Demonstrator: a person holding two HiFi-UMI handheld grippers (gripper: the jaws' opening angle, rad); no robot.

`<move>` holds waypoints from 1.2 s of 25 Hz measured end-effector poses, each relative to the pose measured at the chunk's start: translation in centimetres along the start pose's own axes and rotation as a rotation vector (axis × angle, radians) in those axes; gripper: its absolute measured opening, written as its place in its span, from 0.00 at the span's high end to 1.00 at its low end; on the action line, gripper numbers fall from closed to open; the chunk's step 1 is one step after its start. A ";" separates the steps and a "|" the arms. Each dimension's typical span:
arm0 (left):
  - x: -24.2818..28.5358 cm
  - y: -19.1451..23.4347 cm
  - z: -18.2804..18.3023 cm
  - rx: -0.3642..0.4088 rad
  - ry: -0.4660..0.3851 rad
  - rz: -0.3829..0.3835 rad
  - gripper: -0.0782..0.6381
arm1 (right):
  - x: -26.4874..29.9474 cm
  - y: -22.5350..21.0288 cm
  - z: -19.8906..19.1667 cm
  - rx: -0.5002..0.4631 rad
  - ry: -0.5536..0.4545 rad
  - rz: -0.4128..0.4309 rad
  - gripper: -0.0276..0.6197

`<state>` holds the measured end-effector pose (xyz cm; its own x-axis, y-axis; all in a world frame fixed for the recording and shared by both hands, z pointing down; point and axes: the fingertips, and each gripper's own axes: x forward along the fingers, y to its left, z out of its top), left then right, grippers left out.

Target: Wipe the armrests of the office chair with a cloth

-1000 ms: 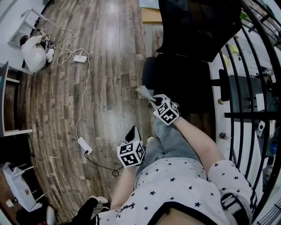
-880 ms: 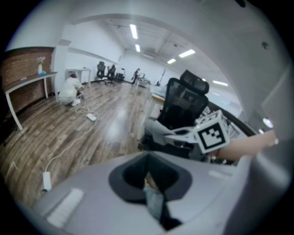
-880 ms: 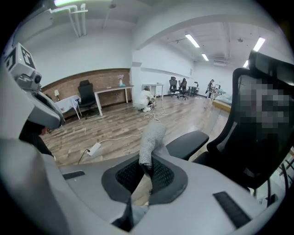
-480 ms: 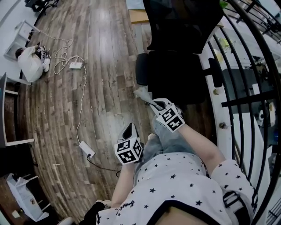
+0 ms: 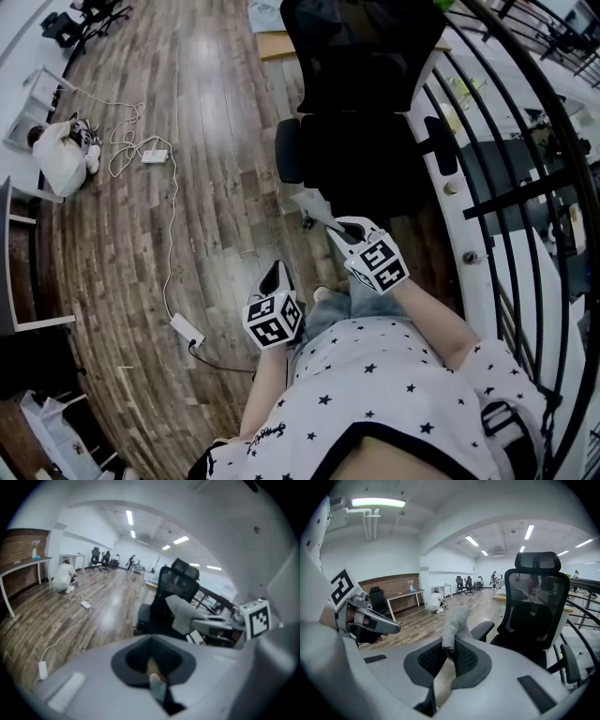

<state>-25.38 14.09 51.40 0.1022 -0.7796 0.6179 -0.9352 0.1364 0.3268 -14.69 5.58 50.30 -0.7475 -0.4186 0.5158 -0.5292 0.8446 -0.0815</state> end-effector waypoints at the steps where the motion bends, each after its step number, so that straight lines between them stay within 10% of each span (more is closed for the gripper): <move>1: 0.1 -0.1 0.1 0.004 0.000 -0.004 0.89 | -0.5 -0.2 0.1 0.008 -0.007 -0.008 0.91; 30: 10.9 -18.3 3.6 0.046 -0.038 0.013 0.89 | -12.7 -20.2 -0.4 0.041 -0.132 -0.044 0.91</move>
<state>-8.39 0.92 49.56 0.0779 -0.8007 0.5940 -0.9512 0.1188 0.2848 5.64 -6.07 45.71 -0.7679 -0.4977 0.4033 -0.5768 0.8110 -0.0973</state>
